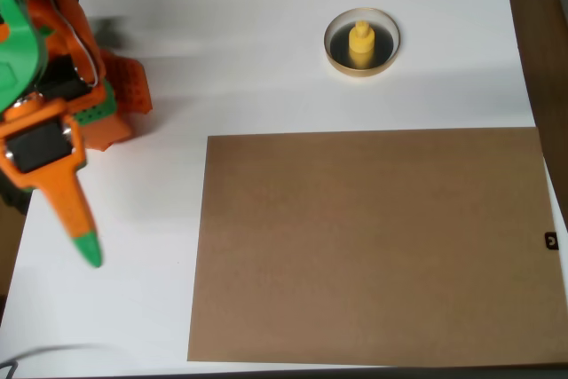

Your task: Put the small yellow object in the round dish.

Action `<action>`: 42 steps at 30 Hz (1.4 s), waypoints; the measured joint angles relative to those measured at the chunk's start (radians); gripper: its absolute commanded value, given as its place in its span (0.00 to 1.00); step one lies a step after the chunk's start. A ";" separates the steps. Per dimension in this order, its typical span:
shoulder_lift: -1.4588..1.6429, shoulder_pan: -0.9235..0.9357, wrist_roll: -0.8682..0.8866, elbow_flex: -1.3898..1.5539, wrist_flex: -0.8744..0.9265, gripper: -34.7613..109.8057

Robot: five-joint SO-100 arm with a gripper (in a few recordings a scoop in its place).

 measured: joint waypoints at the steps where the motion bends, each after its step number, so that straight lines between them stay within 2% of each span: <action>1: 0.025 0.026 0.014 0.017 -0.005 0.42; 16: 0.302 0.293 0.209 0.301 -0.057 0.41; 22: 0.391 0.350 0.221 0.371 -0.060 0.41; 29: 0.413 0.387 0.253 0.445 -0.061 0.30; 42: 0.413 0.393 0.261 0.548 -0.112 0.24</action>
